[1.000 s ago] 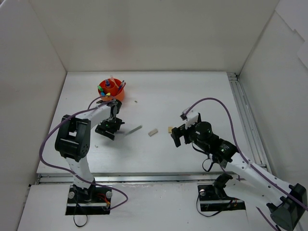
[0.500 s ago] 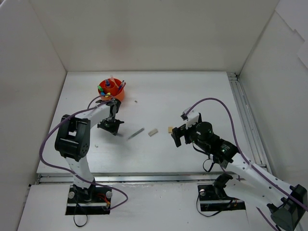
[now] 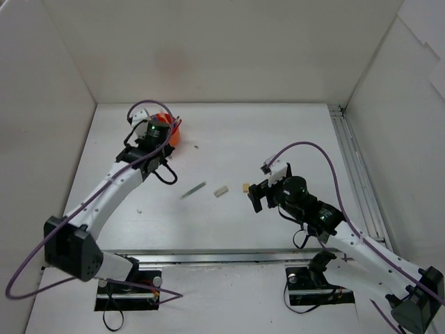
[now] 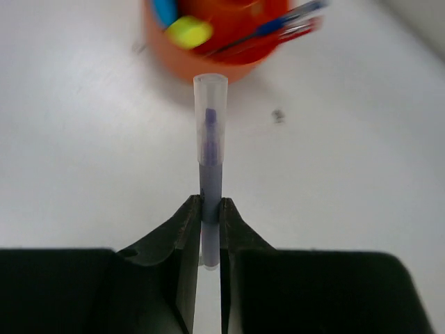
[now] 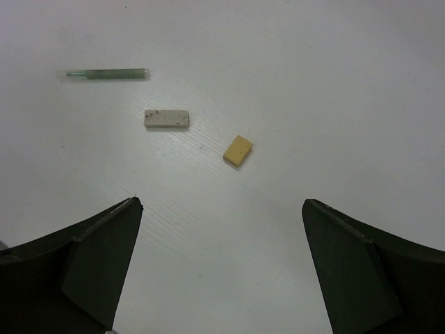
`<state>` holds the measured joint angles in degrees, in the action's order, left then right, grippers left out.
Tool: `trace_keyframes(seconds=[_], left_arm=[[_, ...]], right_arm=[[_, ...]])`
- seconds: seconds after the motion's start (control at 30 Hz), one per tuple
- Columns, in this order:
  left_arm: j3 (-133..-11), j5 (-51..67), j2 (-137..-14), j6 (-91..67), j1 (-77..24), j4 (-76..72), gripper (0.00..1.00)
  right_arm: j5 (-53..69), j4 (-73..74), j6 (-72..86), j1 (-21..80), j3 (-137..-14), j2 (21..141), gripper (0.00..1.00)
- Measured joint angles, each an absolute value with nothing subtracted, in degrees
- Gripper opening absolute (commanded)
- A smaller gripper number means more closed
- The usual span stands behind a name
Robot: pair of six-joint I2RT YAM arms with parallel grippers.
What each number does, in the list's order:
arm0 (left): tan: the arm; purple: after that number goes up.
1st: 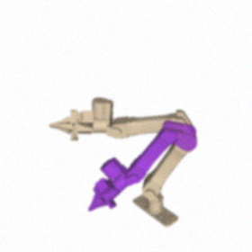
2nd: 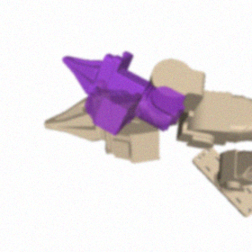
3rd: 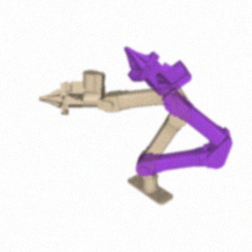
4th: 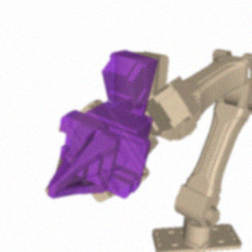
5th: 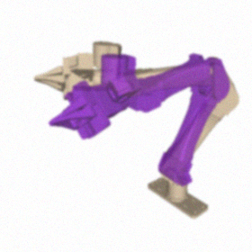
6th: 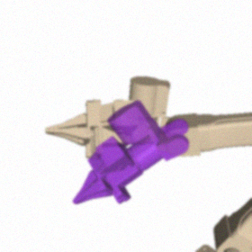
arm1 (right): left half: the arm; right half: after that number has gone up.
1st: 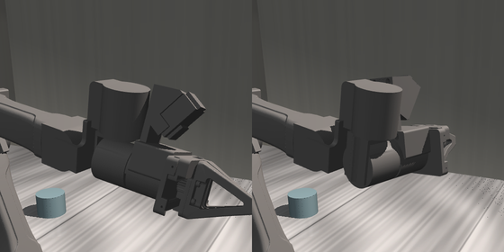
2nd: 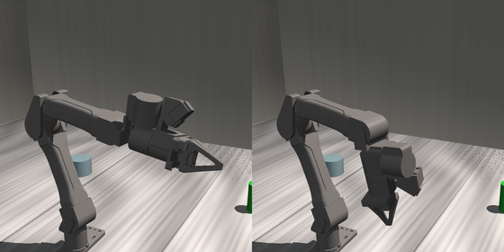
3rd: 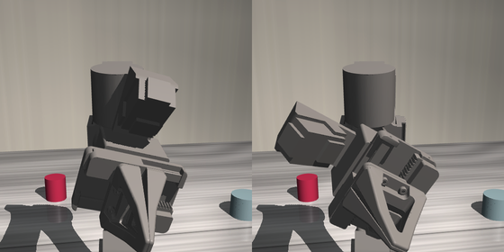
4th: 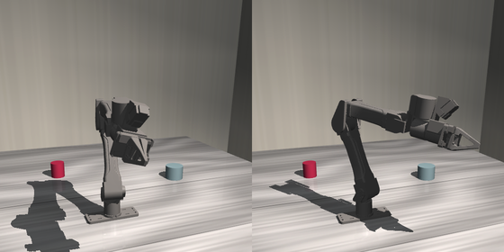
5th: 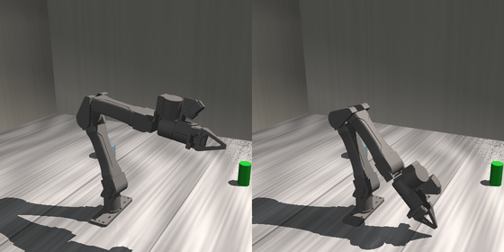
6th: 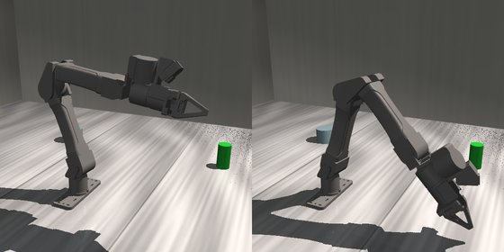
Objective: Sort the stationery into containers
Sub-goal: Place the pen in the storage box.
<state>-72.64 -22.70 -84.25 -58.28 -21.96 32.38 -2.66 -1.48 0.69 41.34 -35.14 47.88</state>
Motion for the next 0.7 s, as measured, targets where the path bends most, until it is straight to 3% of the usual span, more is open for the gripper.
trace_keyframes(seconds=[0.13, 0.3, 0.5, 0.7], left_arm=[[-69.0, -20.0, -75.8, -32.3, -23.2, 10.4, 0.00], [-73.5, -13.1, -84.2, -9.0, -19.3, -4.1, 0.00], [-85.9, 5.2, -100.5, 3.0, -9.5, -7.0, 0.00], [-110.3, 22.8, -116.7, 6.3, -2.2, -1.9, 0.00]], right_arm=[[-2.7, -1.5, -0.5, 41.3, -35.1, 48.5, 0.98], [-3.0, -1.5, -1.9, 41.3, -35.1, 49.5, 0.98], [-4.7, -2.2, -3.3, 41.3, -35.1, 49.5, 0.98], [-5.8, -2.3, -4.1, 41.3, -35.4, 51.6, 0.98]])
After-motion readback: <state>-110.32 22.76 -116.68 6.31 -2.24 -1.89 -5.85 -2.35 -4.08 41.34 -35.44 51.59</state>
